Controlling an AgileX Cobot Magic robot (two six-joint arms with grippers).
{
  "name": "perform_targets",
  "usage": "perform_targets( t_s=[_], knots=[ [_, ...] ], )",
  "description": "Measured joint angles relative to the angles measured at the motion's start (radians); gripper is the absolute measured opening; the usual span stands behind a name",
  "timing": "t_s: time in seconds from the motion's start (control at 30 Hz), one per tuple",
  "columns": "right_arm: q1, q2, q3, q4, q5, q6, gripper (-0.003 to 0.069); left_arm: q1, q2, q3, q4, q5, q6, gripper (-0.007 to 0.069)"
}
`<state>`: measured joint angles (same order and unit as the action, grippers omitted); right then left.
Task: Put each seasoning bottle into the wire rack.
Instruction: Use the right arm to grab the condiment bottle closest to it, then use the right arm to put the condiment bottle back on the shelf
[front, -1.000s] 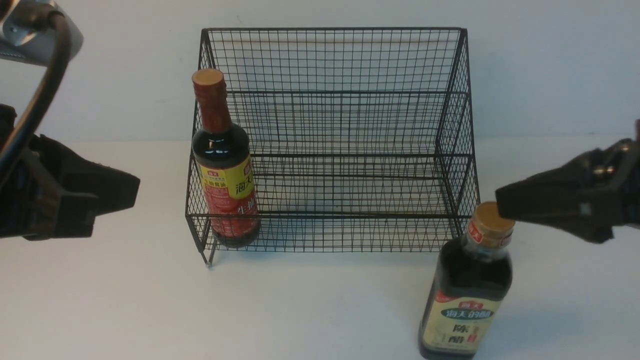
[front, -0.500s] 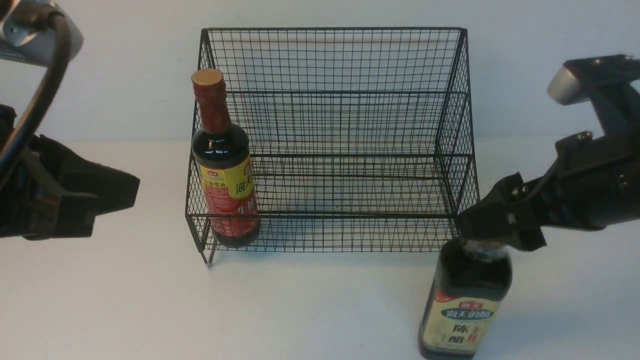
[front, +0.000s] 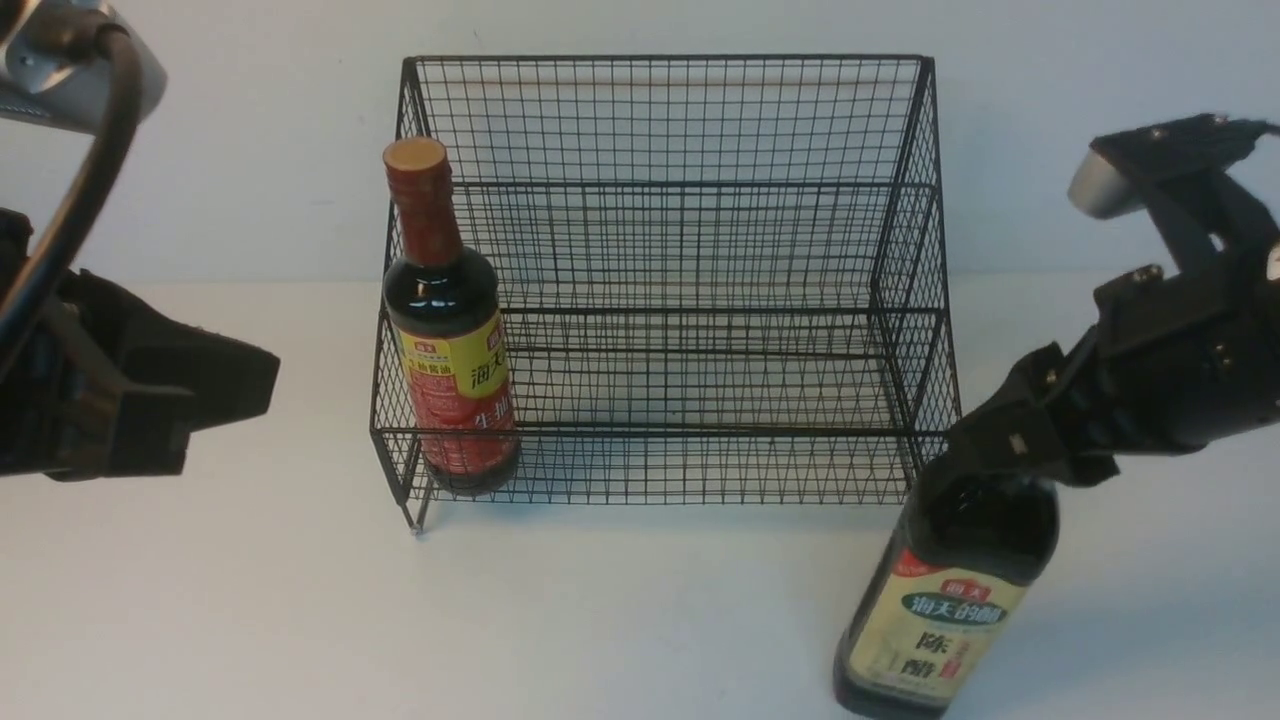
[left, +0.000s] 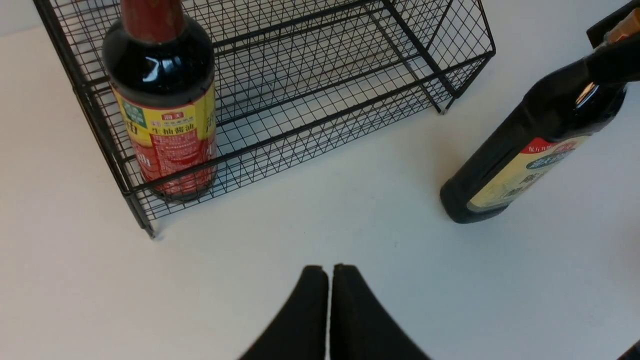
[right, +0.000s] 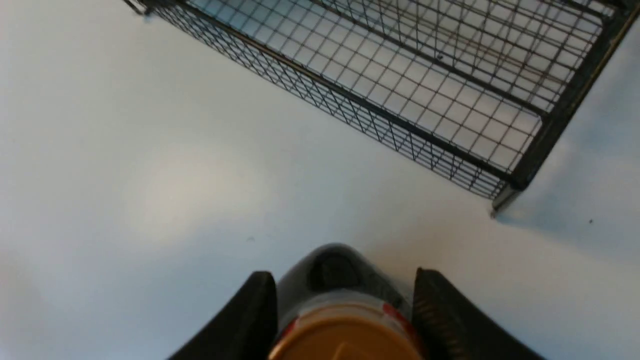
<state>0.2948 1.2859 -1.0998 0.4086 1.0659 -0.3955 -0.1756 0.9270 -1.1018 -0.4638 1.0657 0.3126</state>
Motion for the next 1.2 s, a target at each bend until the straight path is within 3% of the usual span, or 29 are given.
perform_targets(
  t_s=[0.17,0.33,0.87,1.2],
  knots=[
    [0.000,0.011,-0.151,-0.044,0.177,0.002,0.0325,0.000,0.001,0.000,-0.001,0.000,0.001,-0.0004],
    [0.000,0.011,-0.276,-0.045,0.210,-0.001,0.0325,0.000,0.001,0.000,-0.001,0.000,0.001,-0.0004],
    [0.000,0.233,-0.540,0.007,-0.028,-0.103,0.0325,0.000,0.001,0.000,-0.001,0.000,0.007,-0.0004],
    [0.000,0.350,-0.540,-0.002,-0.016,-0.124,0.0325,0.000,0.001,0.000,-0.001,0.000,0.010,-0.0004]
  ],
)
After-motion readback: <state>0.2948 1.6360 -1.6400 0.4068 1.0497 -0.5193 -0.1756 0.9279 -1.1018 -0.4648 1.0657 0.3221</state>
